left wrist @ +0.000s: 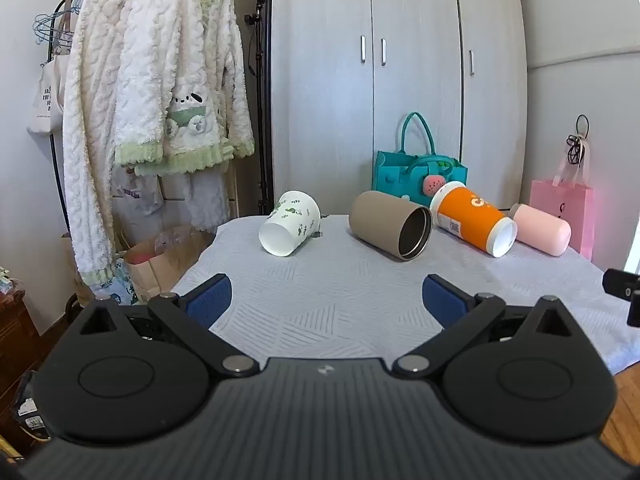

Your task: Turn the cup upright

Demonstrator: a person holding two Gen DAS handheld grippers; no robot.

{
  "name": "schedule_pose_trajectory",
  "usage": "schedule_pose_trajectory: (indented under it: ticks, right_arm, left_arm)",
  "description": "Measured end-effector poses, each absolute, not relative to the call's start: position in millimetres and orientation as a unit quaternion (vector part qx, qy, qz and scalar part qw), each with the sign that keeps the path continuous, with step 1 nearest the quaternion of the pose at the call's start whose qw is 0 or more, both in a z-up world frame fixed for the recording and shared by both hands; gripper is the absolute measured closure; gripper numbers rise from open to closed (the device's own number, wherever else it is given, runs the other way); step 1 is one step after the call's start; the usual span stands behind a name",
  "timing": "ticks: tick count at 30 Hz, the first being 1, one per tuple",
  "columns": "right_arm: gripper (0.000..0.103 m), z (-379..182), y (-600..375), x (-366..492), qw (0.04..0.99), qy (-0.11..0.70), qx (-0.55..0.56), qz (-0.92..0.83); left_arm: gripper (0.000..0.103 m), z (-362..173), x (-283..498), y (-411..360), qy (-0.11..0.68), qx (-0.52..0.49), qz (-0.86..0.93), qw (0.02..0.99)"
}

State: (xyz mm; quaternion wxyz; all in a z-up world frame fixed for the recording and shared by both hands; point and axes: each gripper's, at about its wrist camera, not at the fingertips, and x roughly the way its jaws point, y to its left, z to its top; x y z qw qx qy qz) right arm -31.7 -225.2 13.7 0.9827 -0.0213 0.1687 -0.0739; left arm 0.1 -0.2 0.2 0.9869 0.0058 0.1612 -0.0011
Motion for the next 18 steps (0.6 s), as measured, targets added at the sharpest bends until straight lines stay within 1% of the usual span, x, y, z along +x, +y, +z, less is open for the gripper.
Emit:
schedule_pose_trajectory:
  ticks: [4,8,18]
  right_arm:
    - [0.0,13.1,-225.5,-31.9,0.983,0.168,-0.02,-0.074]
    - [0.0,12.5,-225.6,-32.2,0.983,0.169,-0.019,-0.073]
    - [0.0,11.1,-225.8,-31.6,0.982,0.174,-0.021,-0.074]
  left_arm:
    - [0.0,-1.6,3.1,-4.8,0.162,0.011,-0.001,0.987]
    - [0.0,-2.3,-1.4,1.3,0.151,-0.006,-0.006,0.988]
    - [0.0,1.2,-2.6,1.7,0.149,0.01,0.0,0.989]
